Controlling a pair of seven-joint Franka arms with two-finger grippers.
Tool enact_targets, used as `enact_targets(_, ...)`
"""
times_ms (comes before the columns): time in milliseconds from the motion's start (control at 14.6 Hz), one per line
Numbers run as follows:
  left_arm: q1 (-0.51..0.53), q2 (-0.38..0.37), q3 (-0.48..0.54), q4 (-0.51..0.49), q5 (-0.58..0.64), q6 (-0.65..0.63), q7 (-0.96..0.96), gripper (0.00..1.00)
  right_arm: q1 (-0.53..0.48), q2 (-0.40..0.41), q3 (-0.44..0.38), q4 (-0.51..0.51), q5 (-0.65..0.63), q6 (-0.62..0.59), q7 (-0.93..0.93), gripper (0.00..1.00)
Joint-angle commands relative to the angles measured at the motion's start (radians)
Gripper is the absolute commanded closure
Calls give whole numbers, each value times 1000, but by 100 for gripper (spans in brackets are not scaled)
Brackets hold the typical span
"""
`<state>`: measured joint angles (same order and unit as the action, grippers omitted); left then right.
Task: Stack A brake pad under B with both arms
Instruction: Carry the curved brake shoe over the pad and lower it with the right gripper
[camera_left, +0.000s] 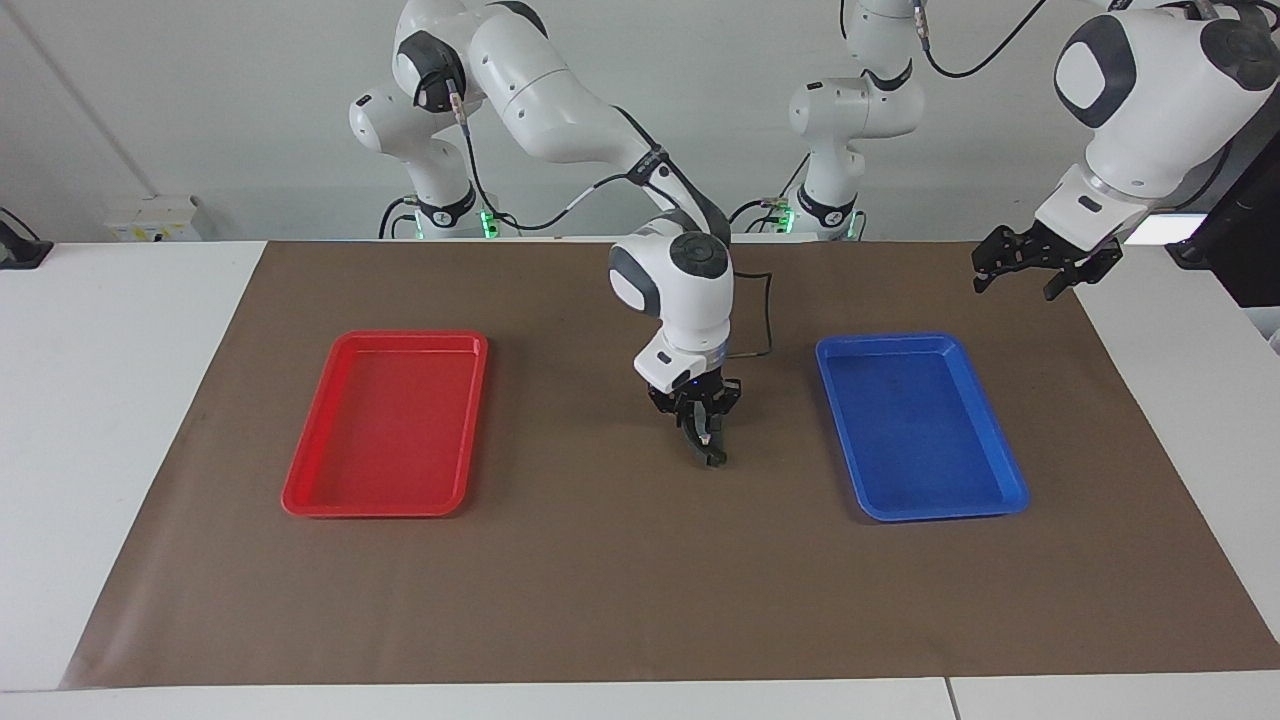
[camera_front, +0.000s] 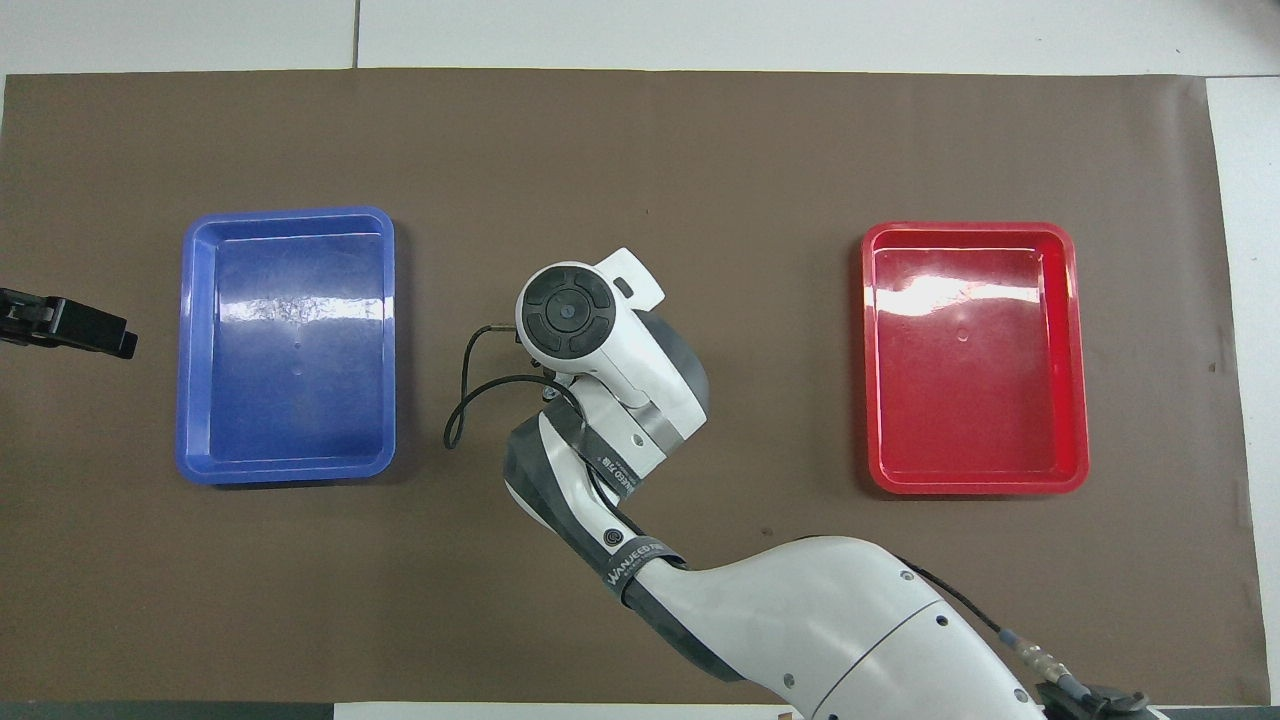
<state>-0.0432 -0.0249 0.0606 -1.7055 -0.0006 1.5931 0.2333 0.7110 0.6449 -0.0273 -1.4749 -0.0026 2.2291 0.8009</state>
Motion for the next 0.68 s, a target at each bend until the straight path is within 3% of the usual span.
enact_targets(0,13,3,-7,9,2,-15,9,1,18,24,-3,30,-23,12,38,100)
enact_targets(205,13,3,-7,9,2,-16,9,1,21,27,-3,30,-23,23,40,99)
enact_targets(274,13,3,-7,9,2,-16,9,1,21,27,-3,30,-23,32,40,91)
enact_targets(342,13,3,-7,9,2,-16,9,1,18,27,-3,30,-23,34,38,55)
enact_targets(411,13,-3,-5,4,2,-43,11,1,18,27,-3,30,-25,34,40,1)
enact_targets(616,13,-13,-7,-5,2,-117,11,1,4,7,-6,30,-30,23,35,1)
